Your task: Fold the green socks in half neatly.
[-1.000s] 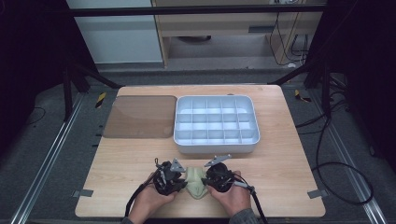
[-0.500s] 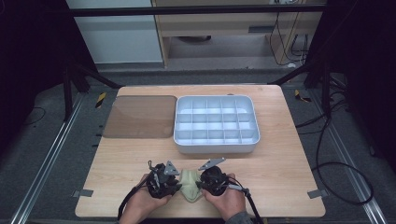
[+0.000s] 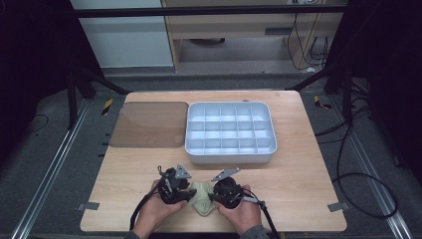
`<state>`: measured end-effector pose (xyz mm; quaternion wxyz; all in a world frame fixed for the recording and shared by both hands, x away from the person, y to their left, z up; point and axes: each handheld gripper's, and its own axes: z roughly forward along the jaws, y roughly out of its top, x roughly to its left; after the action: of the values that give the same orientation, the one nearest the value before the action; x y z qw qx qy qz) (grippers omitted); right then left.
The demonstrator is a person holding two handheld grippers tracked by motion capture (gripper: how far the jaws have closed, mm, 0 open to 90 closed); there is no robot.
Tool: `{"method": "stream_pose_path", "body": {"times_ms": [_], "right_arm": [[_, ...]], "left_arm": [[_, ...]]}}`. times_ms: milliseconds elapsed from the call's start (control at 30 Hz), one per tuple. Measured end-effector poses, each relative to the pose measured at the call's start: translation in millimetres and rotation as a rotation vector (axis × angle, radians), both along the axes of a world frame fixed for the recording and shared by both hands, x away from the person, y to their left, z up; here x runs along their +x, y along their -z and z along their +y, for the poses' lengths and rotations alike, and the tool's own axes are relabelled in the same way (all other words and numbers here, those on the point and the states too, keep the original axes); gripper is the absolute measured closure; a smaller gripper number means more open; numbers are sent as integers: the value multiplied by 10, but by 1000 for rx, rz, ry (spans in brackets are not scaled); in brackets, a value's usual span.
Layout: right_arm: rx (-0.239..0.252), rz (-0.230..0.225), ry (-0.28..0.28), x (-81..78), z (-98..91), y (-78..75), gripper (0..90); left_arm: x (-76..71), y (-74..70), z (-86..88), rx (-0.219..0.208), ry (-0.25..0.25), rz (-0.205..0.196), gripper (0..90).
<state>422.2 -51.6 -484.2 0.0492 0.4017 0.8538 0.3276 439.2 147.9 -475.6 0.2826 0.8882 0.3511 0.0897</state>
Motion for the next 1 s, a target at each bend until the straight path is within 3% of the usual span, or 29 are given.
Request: {"method": "stream_pose_path", "body": {"times_ms": [167,367,567,833,1000], "right_arm": [[3,5,5,1,-3,3,786],[6,5,5,4,-5,6,786],[4,3,9,-3,-3,7,785],[7,9,14,1,-5,9,785],[7,6,11,0,-5,10,785]], "left_arm": [[41,29,44,-22,11,30,568],[-52,-93,106,-39,12,35,573],[-88,-17,84,-12,13,69,589],[-137,-36,130,-53,14,83,594],[-197,-32,130,-30,26,83,594]]}}
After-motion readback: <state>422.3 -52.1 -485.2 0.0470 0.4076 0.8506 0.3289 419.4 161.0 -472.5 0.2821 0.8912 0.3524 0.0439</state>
